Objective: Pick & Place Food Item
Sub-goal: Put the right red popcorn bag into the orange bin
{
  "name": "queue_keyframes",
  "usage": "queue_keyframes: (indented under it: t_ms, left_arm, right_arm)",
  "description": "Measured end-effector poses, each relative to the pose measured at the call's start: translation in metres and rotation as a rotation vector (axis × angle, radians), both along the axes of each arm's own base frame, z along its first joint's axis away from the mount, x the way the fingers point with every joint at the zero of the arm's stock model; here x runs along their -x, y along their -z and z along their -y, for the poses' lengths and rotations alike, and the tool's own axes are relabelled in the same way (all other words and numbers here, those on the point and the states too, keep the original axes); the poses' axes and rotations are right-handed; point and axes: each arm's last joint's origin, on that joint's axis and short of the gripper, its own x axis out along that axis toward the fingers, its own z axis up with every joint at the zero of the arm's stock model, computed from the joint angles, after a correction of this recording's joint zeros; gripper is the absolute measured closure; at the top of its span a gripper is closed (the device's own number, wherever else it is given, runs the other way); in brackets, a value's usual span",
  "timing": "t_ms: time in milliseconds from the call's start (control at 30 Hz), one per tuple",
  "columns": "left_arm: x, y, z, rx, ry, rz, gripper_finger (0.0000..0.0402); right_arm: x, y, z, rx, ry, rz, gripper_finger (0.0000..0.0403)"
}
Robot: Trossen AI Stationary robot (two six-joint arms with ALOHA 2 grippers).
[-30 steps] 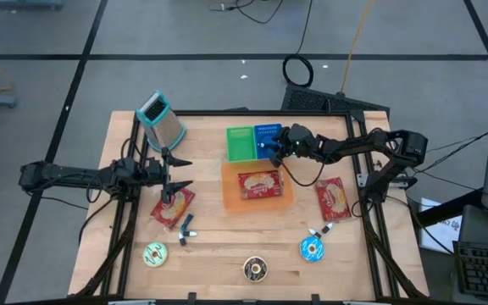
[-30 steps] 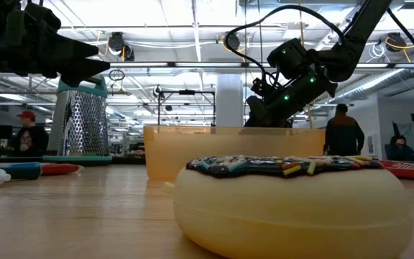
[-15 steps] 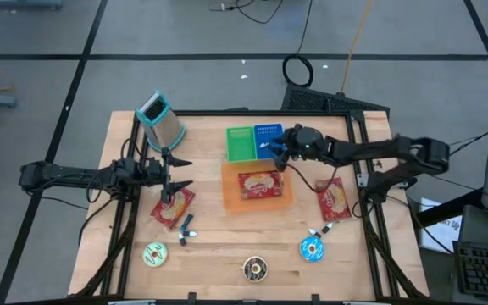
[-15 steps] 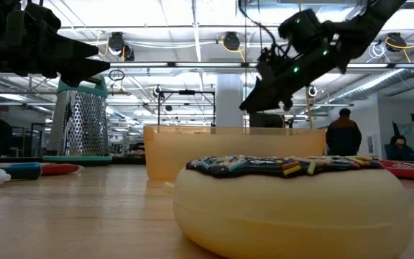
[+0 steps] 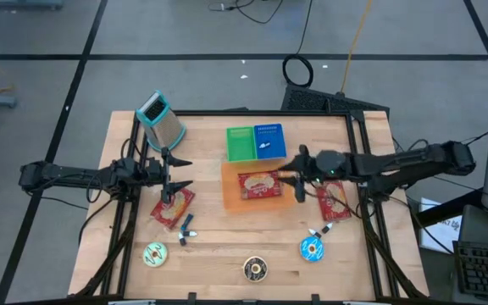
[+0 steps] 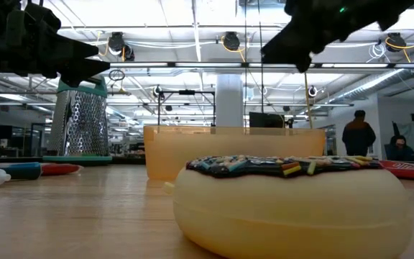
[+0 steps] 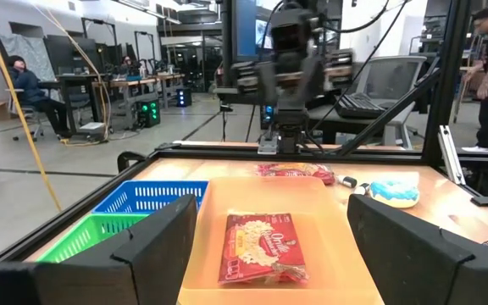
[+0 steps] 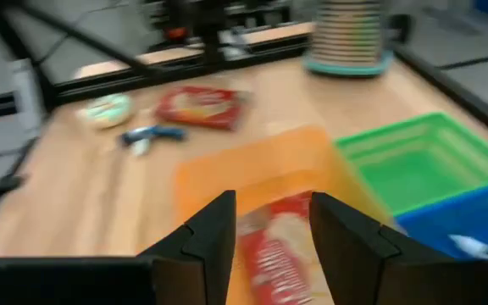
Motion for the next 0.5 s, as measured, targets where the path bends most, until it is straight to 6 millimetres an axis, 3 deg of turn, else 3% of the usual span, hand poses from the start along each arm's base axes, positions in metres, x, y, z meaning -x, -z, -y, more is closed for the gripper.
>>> queue_keyframes:
  t_ms: [267, 500]
  left_arm:
    - [0.000, 0.000, 0.000, 0.000, 0.000, 0.000, 0.0096]
    - [0.000, 0.000, 0.000, 0.000, -0.001, 0.000, 0.0096]
  right_arm:
    - [0.020, -0.003, -0.044, -0.052, -0.180, -0.054, 0.0264]
    - [0.036, 0.016, -0.079, -0.019, -0.366, -0.102, 0.0249]
